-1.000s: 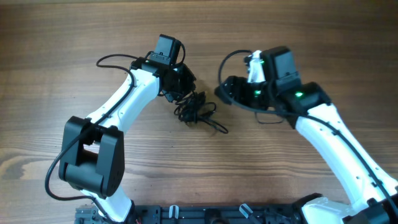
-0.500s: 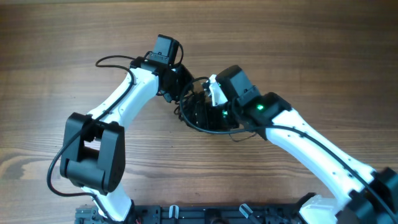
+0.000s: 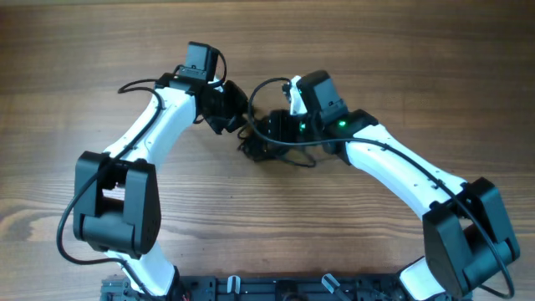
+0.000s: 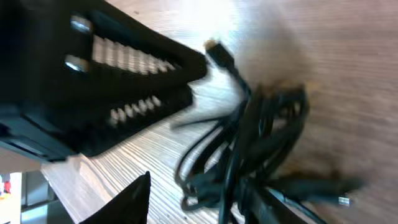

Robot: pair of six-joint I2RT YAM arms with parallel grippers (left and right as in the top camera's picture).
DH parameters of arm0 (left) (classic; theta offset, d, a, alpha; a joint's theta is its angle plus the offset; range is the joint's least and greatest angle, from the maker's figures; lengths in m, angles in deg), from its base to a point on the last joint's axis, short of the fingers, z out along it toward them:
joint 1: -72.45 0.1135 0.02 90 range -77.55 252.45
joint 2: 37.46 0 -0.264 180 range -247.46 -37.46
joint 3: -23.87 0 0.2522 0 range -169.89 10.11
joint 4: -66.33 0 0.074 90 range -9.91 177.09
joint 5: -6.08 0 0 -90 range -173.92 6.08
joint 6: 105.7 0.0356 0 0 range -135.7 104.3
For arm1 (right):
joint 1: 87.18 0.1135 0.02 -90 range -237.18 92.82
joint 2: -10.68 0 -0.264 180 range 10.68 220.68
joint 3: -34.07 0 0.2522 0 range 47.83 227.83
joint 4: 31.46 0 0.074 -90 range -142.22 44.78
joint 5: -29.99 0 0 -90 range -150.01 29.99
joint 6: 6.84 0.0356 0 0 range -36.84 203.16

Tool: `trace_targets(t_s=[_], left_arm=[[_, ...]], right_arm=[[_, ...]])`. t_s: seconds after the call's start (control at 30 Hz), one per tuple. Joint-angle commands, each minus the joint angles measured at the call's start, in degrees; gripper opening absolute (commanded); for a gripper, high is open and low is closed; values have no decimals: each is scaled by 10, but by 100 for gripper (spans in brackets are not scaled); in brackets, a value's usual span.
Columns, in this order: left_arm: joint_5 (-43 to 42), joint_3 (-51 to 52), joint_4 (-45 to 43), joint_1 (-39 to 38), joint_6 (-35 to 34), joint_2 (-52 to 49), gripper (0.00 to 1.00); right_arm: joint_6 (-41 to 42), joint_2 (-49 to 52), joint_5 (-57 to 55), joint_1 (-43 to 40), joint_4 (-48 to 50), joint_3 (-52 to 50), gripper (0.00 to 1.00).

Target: Untangle cables

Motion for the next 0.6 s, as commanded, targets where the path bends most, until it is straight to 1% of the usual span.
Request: trace_targets(t_s=[0.0, 0.03, 0.13, 0.2, 0.23, 0.27, 0.37, 0.43, 0.5, 0.57], left_arm=[[-49, -2, 0, -1, 3, -5, 46], [-49, -2, 0, -1, 3, -5, 50], [-48, -2, 0, 0, 4, -5, 57], [-31, -2, -3, 17, 14, -5, 62], [-32, -2, -11, 30, 35, -5, 65], [-32, -2, -13, 48, 41, -5, 68], [-34, -2, -12, 101, 49, -5, 70], [-34, -2, -8, 122, 49, -5, 70], [-34, -2, -9, 124, 62, -5, 70], [-34, -2, -7, 122, 64, -5, 70]], right_arm=[[-33, 2, -13, 1, 4, 0, 49], [-43, 2, -14, 1, -1, 0, 49], [-48, 2, -24, 1, -38, 0, 48], [-67, 2, 27, 2, -56, 0, 44], [-76, 2, 42, 3, -57, 0, 43], [-79, 2, 47, 5, -57, 0, 43], [-87, 2, 46, 14, -70, 0, 43], [-87, 2, 47, 23, -69, 0, 43], [-87, 2, 47, 24, -72, 10, 45], [-86, 0, 44, 26, -80, 29, 50]])
